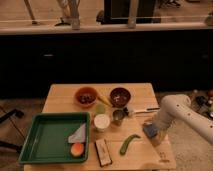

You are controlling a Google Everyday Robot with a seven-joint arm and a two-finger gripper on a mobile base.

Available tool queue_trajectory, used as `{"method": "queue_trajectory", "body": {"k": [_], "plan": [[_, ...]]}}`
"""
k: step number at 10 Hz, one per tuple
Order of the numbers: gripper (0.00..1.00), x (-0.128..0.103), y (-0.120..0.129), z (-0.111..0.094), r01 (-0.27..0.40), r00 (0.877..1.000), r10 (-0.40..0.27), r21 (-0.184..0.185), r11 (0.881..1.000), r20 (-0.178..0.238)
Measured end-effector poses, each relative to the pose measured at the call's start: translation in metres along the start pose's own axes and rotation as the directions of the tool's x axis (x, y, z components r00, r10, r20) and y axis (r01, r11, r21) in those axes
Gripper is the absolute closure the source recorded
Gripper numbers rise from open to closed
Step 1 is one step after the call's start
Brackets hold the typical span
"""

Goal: Place sponge in paper cup

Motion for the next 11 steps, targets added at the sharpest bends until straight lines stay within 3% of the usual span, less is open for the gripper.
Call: {"method": "queue_trajectory", "body": {"k": [6, 8, 11], "plan": [[0.91, -0.004, 0.003, 0.001, 0.068, 0.997, -0.068, -0.028, 0.997, 0.030], [1.00, -0.005, 0.004, -0.003, 0.072, 0.997, -0.071, -0.027, 0.997, 0.030], [1.00, -0.011, 0.003, -0.017, 0.084, 0.996, -0.084, -0.012, 0.996, 0.012]]}}
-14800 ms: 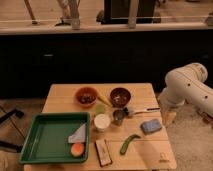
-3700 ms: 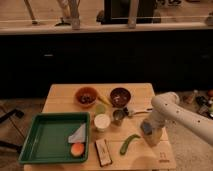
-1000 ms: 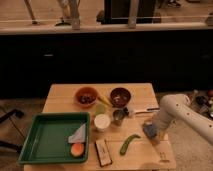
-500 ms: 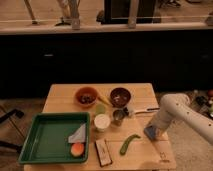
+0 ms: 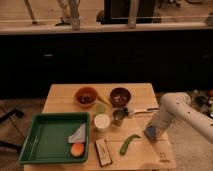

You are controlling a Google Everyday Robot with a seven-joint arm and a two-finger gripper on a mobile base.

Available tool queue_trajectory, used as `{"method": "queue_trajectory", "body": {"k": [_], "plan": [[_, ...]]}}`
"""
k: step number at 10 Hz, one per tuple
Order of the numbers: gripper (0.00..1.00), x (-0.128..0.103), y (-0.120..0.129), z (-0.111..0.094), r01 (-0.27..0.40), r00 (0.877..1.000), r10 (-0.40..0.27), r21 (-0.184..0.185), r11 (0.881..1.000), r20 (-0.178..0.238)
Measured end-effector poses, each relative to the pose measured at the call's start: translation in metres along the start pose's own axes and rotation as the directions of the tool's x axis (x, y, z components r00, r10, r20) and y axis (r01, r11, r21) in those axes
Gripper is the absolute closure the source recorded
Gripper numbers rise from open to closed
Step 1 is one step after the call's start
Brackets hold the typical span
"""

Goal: Place sponge in paper cup

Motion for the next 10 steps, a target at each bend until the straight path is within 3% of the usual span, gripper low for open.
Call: {"method": "queue_trajectory", "body": {"k": [6, 10], "plan": [[1.00, -0.014, -0.013, -0.038, 0.100, 0.995, -0.099, 0.062, 0.993, -0.020], [1.00, -0.032, -0.025, -0.055, 0.196, 0.981, -0.196, 0.062, 0.979, -0.018]]}}
